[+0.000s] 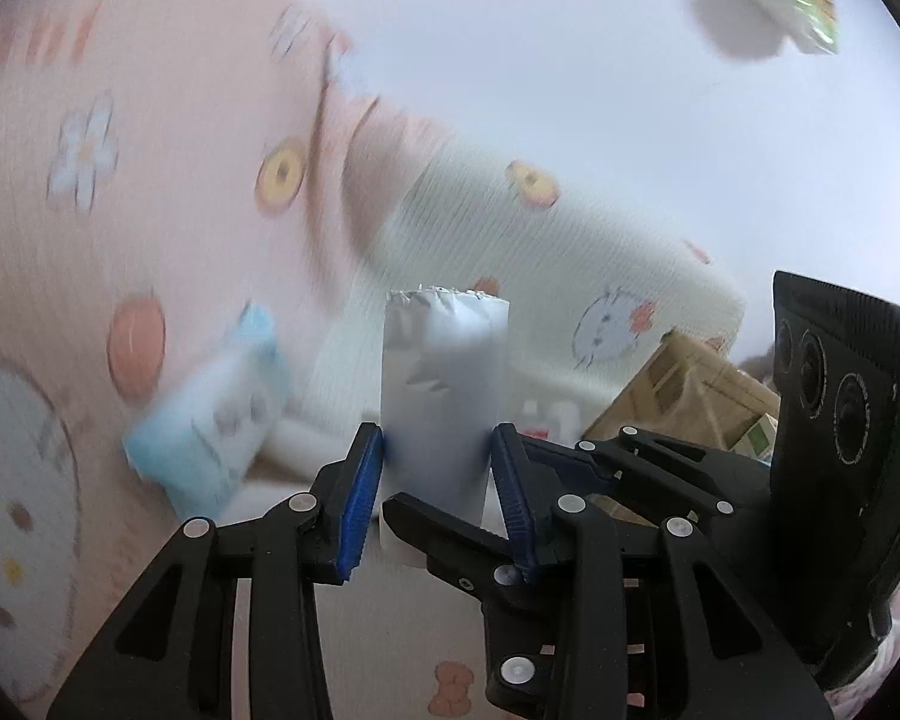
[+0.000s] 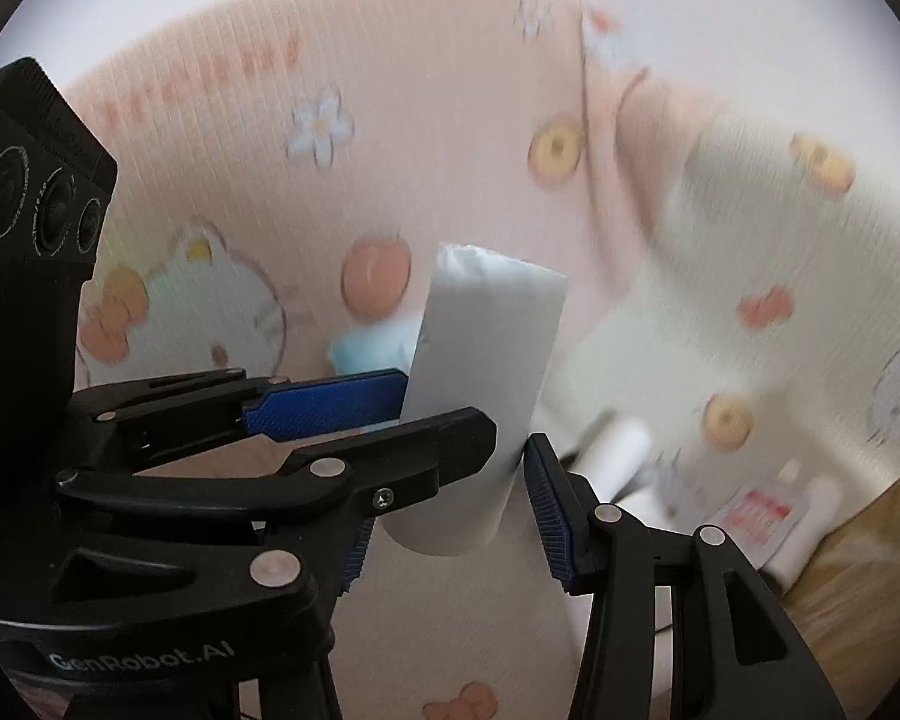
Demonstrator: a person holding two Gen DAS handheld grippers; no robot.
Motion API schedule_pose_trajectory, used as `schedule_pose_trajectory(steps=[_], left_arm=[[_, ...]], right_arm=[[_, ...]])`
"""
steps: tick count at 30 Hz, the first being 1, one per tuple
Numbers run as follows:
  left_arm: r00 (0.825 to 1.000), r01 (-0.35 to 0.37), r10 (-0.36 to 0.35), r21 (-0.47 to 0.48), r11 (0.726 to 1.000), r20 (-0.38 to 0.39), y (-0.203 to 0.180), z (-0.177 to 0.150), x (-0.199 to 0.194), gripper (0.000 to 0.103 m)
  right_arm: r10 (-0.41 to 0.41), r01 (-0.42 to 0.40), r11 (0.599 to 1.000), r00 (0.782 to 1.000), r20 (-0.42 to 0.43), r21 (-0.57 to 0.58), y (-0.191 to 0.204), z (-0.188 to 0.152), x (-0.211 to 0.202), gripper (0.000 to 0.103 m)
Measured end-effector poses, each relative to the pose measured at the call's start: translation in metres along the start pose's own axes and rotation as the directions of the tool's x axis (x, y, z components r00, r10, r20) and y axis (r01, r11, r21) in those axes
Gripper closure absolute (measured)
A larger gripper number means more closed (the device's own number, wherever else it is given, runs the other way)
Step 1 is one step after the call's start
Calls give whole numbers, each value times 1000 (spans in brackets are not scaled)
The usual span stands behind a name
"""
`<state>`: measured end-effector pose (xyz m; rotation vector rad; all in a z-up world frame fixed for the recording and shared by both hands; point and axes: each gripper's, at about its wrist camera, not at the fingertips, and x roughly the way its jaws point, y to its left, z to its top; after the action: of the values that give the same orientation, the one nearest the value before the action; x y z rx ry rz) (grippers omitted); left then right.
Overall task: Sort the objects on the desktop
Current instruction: 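Lift the held tube with the left gripper and carry it to the cardboard box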
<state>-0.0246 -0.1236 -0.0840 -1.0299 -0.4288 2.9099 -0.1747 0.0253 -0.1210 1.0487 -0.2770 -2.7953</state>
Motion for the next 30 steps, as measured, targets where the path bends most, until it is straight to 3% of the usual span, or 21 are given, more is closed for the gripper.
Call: schedule_pose_trajectory(steps=[5,13,21,30], left_arm=[[997,-16,9,84,996,76,-36,20,-16,62],[991,25,-49,184,983,127,-92,45,-24,63],[984,88,-130,298,950,124,-151,57,-21,63],[975,163,-205,366,916,80,-194,62,-14,63]], right_arm=[[-22,23,1000,995,98,-10,-4,14,-29,58],[-88,84,996,974,209,27,-20,24,-95,58],[-180,160,983,941,287,90,-54,15,-137,58],[-283,241,955,909,305,171,-91,-4,-180,58]])
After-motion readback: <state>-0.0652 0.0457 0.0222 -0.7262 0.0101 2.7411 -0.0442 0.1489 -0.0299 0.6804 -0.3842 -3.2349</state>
